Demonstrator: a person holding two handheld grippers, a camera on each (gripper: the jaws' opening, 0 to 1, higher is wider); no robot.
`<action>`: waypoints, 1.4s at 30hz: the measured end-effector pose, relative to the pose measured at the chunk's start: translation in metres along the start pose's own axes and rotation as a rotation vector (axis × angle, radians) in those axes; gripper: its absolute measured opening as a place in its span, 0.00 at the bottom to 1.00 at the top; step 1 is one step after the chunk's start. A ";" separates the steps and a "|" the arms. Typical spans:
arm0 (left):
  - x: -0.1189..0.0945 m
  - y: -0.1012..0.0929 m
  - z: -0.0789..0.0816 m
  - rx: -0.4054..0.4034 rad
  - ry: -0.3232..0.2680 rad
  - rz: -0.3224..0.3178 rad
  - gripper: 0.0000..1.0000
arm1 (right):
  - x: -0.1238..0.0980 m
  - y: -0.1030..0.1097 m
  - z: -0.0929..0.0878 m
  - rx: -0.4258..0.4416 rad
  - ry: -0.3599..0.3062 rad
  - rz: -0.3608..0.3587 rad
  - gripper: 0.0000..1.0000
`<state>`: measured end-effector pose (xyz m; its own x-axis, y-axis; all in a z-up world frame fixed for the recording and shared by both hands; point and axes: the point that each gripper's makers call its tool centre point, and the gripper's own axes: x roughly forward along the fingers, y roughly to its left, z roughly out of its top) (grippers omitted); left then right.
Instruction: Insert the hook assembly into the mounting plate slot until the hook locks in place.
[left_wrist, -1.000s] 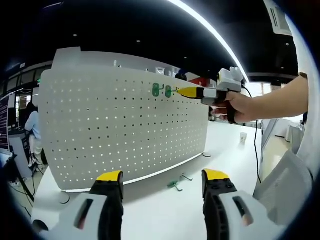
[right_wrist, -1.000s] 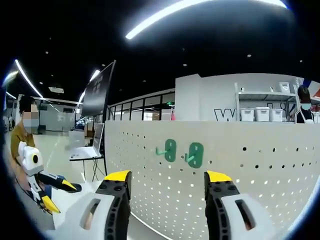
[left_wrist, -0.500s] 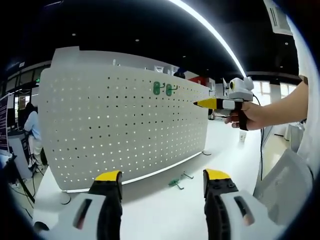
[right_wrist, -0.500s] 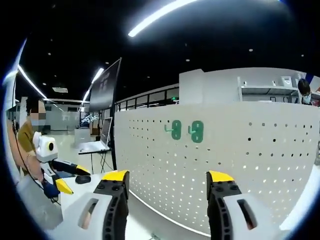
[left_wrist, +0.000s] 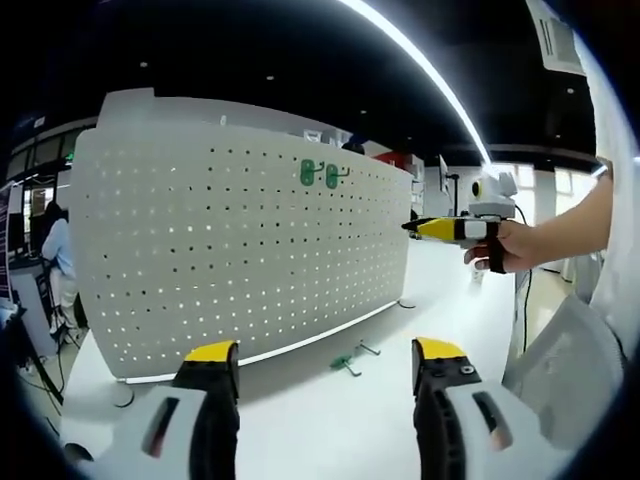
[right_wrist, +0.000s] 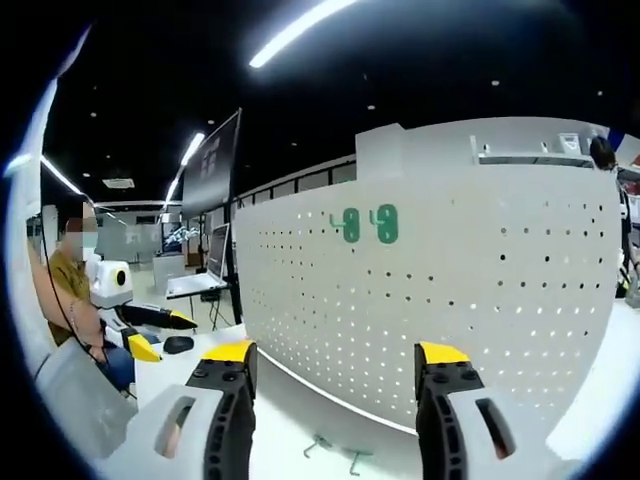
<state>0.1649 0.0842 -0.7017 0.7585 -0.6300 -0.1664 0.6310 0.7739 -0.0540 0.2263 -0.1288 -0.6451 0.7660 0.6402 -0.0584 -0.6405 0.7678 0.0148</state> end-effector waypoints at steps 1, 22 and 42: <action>0.000 0.000 0.000 -0.001 0.000 -0.002 0.73 | -0.003 0.000 -0.002 0.005 0.003 0.000 0.62; -0.005 0.002 -0.012 -0.008 0.035 -0.022 0.73 | -0.045 0.007 -0.053 0.045 0.099 -0.007 0.64; -0.014 0.004 -0.034 -0.016 0.095 -0.030 0.72 | -0.072 0.016 -0.093 0.050 0.205 -0.003 0.63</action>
<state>0.1519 0.0984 -0.7330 0.7200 -0.6446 -0.2571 0.6499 0.7562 -0.0758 0.1558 -0.1651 -0.7337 0.7378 0.6230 -0.2601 -0.6307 0.7734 0.0633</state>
